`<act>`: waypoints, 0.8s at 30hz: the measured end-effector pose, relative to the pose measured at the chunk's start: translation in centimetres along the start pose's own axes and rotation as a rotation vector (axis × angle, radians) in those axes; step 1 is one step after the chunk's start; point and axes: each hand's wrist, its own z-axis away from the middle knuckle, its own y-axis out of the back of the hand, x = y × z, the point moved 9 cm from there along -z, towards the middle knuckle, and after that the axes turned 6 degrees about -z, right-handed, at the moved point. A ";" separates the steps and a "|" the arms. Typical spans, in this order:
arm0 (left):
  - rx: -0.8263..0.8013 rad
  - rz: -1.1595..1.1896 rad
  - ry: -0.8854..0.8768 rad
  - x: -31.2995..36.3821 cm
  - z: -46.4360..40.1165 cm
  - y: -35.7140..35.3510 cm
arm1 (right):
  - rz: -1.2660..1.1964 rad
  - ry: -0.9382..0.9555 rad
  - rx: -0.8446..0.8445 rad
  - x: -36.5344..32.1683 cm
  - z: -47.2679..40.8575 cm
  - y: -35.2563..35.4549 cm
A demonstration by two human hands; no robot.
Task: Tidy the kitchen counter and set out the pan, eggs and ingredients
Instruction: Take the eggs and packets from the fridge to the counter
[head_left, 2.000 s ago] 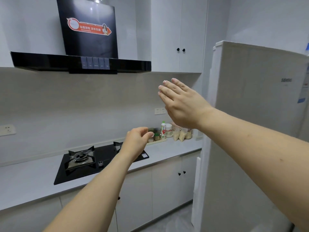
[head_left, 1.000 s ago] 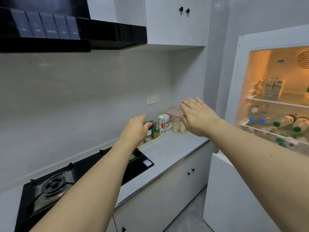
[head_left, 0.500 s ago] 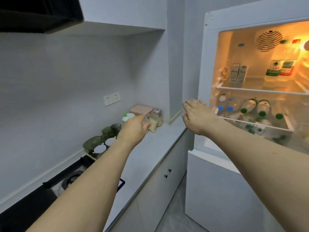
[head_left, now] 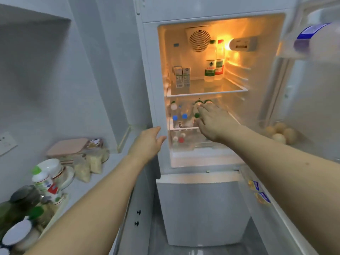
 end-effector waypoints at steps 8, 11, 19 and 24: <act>-0.031 0.034 -0.214 6.4 -8.0 -4.3 | 0.031 -0.197 -0.077 9.2 -1.7 -1.1; -0.027 0.047 -0.260 7.7 -10.8 -5.5 | 0.006 -0.257 -0.078 12.0 -2.2 -1.4; -0.025 0.074 -0.330 10.4 -17.9 -6.5 | -0.016 -0.338 -0.067 15.9 -6.7 -1.7; -0.061 0.073 -0.338 9.6 -22.0 -8.5 | -0.039 -0.413 -0.156 16.9 -8.8 -5.1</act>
